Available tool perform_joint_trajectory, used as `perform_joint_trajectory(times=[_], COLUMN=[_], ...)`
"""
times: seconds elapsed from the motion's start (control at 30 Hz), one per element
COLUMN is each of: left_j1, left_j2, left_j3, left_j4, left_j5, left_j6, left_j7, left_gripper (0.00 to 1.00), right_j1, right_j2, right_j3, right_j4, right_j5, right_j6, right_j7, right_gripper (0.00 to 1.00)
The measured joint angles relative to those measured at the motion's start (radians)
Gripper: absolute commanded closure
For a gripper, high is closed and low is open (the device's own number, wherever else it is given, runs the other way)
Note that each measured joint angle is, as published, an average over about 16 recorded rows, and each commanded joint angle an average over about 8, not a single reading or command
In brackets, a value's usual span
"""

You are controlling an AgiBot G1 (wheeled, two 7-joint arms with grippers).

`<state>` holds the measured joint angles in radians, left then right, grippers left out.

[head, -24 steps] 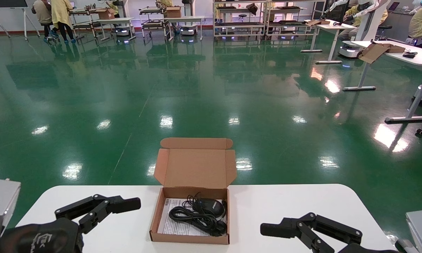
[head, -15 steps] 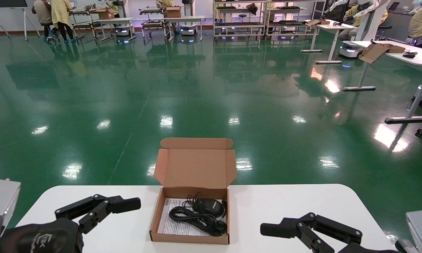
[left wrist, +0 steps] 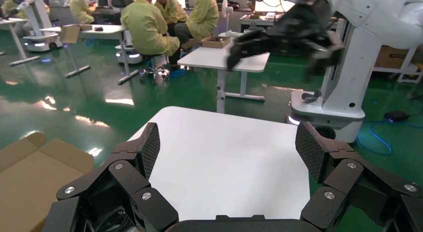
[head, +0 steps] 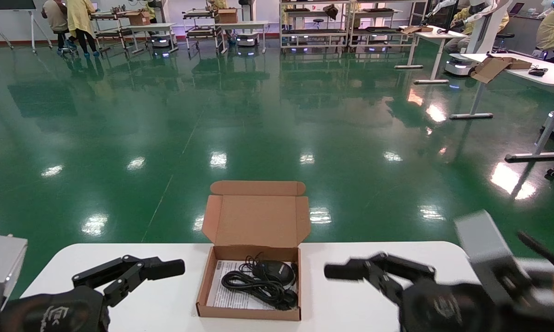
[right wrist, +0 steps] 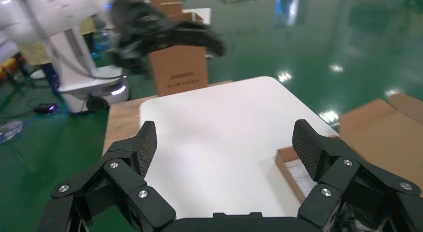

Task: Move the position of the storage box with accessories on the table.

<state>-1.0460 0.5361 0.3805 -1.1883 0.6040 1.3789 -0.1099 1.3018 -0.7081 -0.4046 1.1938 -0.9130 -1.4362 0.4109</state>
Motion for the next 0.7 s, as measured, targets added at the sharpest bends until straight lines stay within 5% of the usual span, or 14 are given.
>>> perform_joint_trajectory(times=[0.3, 0.7], left_j1=[0.0, 0.0], left_j2=[0.0, 0.0], left_j3=[0.0, 0.0], left_j4=[0.0, 0.0], left_j5=[0.0, 0.0], left_j6=[0.0, 0.0], left_j7=[0.0, 0.0], left_gripper=[0.0, 0.0], right_j1=[0.222, 0.441], right_j2=[-0.159, -0.428], right_j3=[-0.11, -0.211], right_j4=[-0.203, -0.615], right_j5=[-0.195, -0.388], right_j6=[0.046, 0.158], right_j7=[0.083, 0.032], right_gripper=[0.0, 0.0])
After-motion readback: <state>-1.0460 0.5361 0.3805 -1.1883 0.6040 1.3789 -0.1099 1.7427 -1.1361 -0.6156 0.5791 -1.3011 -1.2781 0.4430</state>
